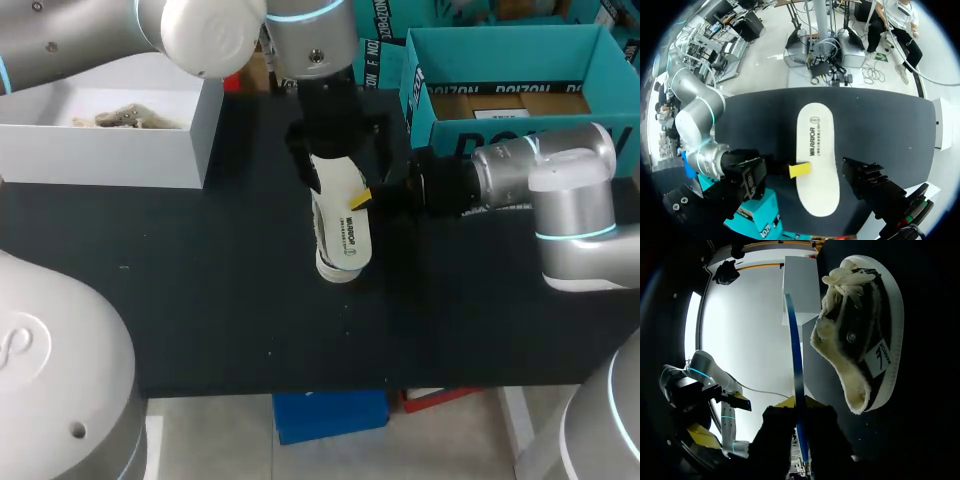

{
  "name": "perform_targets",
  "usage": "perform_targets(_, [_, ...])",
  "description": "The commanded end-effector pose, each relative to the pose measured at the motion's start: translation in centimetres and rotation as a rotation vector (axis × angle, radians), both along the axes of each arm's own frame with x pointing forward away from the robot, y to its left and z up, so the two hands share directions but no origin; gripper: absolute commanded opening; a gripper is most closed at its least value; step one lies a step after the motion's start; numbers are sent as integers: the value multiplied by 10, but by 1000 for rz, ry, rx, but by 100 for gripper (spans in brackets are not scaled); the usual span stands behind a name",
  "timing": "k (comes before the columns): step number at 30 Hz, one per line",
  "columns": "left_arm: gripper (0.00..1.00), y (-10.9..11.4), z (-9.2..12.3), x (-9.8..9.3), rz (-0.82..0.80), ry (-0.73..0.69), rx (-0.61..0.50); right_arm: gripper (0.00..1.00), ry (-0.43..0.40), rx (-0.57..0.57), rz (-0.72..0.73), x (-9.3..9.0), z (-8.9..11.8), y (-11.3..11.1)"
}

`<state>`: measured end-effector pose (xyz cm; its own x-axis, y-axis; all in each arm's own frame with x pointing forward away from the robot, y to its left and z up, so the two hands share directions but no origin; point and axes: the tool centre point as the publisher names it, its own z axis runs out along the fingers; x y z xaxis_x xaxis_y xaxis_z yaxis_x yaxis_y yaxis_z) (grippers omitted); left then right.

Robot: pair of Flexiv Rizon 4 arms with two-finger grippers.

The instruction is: Take the shoe out of the shoebox, open the shoe tongue, remove and reinsert the insole, then place the shoe into the shoebox

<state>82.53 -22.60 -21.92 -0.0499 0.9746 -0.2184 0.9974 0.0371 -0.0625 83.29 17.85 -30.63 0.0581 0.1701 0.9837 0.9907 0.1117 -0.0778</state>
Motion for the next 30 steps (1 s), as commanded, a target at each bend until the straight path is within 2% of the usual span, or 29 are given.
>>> perform_targets(1, [100, -3, 1, 13, 4, -3, 28, 0, 0, 0, 0, 0, -1, 1])
perform_targets(11, [100, 12, -3, 47, 58, -24, 70, 0, 0, 0, 0, 0, -1, 1])
perform_targets(24, [100, 25, 1, 94, 102, -28, 64, 0, 0, 0, 0, 0, -1, 1])
perform_targets(30, [100, 32, -9, 115, 119, -19, 52, 0, 0, 0, 0, 0, -1, 1])
